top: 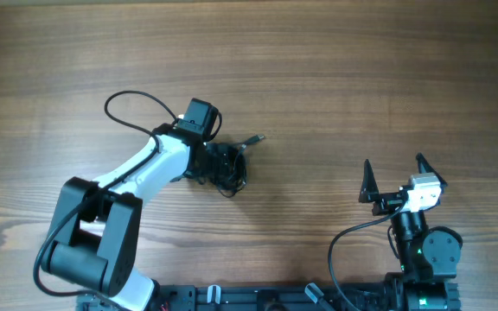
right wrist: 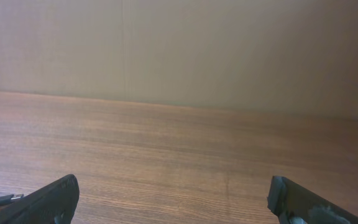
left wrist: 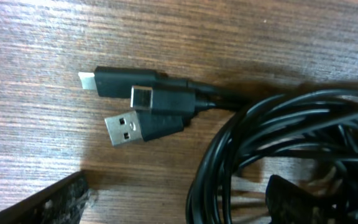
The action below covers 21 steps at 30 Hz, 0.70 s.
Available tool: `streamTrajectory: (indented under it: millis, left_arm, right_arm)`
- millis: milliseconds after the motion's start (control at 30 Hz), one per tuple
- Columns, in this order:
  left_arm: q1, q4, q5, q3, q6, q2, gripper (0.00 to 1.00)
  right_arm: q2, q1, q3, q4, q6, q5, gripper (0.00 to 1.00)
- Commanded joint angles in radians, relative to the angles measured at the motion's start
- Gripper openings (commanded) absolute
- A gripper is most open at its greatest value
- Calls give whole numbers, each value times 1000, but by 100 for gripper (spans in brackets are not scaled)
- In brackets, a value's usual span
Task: Untangle cables
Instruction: 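Reach the left gripper forward and grasp the black cable bundle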
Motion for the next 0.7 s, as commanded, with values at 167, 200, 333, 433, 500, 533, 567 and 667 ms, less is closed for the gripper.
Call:
streamTrajectory:
  millis: [167, 200, 333, 433, 500, 533, 567, 667]
  left_arm:
    - [-4, 5, 16, 14, -20, 62, 43]
    - [-4, 8, 16, 14, -20, 64, 30]
    - [-7, 42, 16, 14, -19, 84, 4]
    - [-19, 100, 34, 14, -19, 76, 4]
    - [-20, 128, 71, 15, -16, 47, 4]
    - [-20, 140, 93, 15, 5, 19, 4]
    - [-20, 147, 124, 15, 50, -20, 4]
    - [-20, 116, 140, 15, 195, -194, 4]
  right_arm:
    - [-8, 6, -1, 3, 15, 17, 100]
    - [-8, 6, -1, 3, 15, 17, 100]
    - [-8, 6, -1, 3, 16, 17, 100]
    - [-8, 6, -1, 3, 16, 17, 100]
    - [-8, 6, -1, 3, 15, 17, 100]
    - [-8, 6, -1, 3, 16, 17, 100]
    - [-8, 6, -1, 3, 16, 17, 100]
    - [-8, 6, -1, 3, 16, 17, 100]
